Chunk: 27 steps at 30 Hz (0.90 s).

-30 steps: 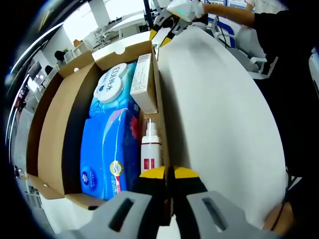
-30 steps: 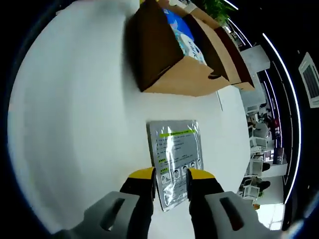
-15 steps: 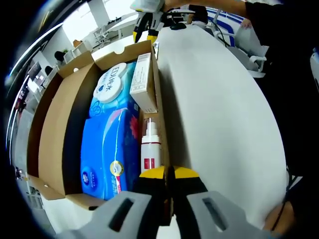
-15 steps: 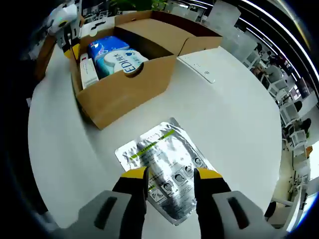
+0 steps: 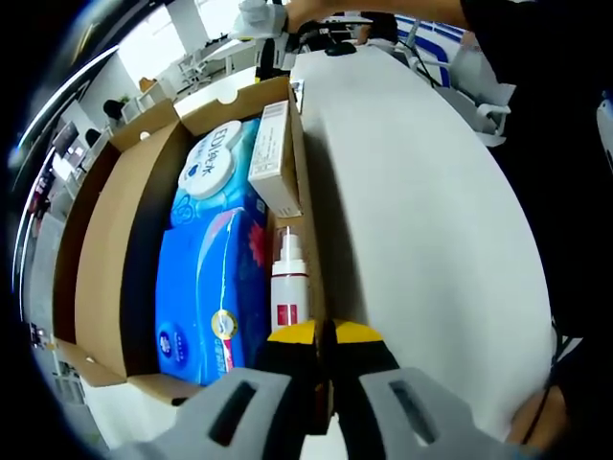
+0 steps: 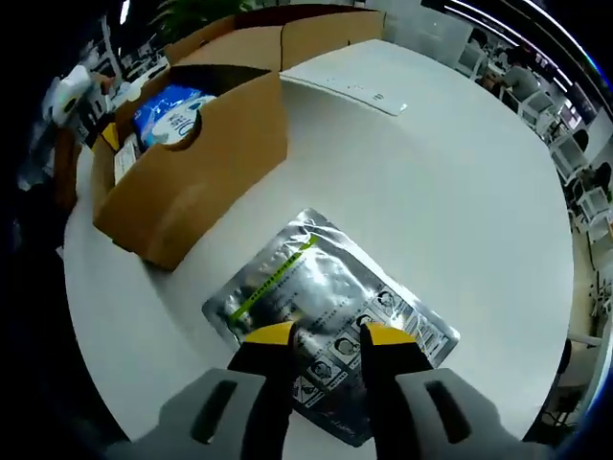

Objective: Operate the shoe box by opening the lid, removing the specified soft item, and placing it in the target area until the item is outside and the box remains undamaged.

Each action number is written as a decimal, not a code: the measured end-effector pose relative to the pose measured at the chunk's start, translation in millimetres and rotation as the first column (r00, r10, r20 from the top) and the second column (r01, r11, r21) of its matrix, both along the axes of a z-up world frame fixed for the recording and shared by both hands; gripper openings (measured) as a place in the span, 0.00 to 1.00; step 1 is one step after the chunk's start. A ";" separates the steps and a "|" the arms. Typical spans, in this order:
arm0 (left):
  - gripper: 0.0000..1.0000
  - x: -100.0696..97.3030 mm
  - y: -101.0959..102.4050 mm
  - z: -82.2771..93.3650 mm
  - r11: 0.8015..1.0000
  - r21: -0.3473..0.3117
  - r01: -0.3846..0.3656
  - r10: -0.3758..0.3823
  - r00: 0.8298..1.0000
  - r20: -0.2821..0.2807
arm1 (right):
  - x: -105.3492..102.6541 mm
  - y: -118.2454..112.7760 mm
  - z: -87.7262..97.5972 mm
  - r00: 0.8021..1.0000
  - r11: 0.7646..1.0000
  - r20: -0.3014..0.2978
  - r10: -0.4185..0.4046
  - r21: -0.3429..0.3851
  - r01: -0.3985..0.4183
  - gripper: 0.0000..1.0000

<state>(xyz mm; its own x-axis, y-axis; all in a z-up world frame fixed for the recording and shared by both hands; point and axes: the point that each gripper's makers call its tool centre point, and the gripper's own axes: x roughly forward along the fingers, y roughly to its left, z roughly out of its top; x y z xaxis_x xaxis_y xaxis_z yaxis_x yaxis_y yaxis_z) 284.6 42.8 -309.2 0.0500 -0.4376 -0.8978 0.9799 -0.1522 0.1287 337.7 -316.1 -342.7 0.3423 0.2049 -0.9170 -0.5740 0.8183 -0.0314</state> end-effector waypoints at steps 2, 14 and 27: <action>0.03 -0.1 0.1 -0.2 1.000 0.001 -0.001 0.001 1.000 0.000 | -0.4 0.0 -0.5 1.000 1.000 -0.003 -0.007 0.011 0.007 0.26; 0.03 -0.3 0.4 -1.2 1.000 0.002 0.006 -0.006 1.000 0.005 | -4.4 2.7 -1.9 1.000 1.000 -0.022 0.013 0.006 -0.013 0.27; 0.03 -0.3 0.7 -1.4 1.000 0.003 0.017 -0.017 1.000 0.017 | -4.2 1.4 -1.7 0.999 0.999 -0.024 0.047 0.009 -0.047 0.31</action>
